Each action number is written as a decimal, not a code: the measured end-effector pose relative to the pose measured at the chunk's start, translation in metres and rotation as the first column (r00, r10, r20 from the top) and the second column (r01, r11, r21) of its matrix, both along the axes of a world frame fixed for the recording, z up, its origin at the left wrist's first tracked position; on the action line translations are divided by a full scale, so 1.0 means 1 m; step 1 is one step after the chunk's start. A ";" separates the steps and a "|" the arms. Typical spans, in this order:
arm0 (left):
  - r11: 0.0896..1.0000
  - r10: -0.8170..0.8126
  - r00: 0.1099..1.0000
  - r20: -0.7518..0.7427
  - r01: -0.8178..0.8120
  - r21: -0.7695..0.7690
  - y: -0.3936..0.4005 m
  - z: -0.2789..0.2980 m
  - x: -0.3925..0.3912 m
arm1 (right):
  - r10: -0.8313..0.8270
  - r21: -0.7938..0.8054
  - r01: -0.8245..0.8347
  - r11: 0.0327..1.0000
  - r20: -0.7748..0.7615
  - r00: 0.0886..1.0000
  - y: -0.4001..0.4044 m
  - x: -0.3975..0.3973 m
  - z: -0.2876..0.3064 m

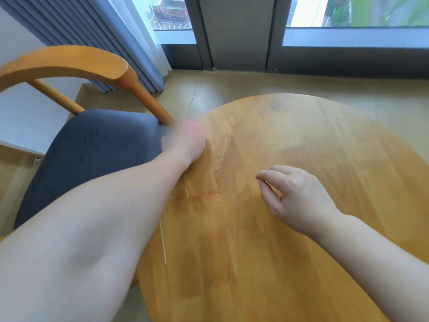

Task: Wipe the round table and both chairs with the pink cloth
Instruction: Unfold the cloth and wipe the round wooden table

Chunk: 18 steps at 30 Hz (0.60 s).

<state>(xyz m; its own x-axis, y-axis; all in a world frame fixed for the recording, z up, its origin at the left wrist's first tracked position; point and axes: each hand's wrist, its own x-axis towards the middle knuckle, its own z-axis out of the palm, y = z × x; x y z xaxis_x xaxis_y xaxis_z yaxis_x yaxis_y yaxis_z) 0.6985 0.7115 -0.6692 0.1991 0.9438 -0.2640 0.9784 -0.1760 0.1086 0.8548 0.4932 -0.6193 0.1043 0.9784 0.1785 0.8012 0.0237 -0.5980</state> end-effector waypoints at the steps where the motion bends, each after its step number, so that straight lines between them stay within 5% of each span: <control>1: 1.000 -0.023 1.000 -0.004 0.023 0.007 0.003 -0.001 0.007 | -0.014 0.004 0.014 1.000 0.002 1.000 0.000 0.004 -0.001; 18: 0.916 -0.383 0.924 0.006 0.378 0.136 0.014 -0.011 0.144 | -0.236 -0.010 0.237 0.972 0.034 0.971 -0.044 0.079 -0.007</control>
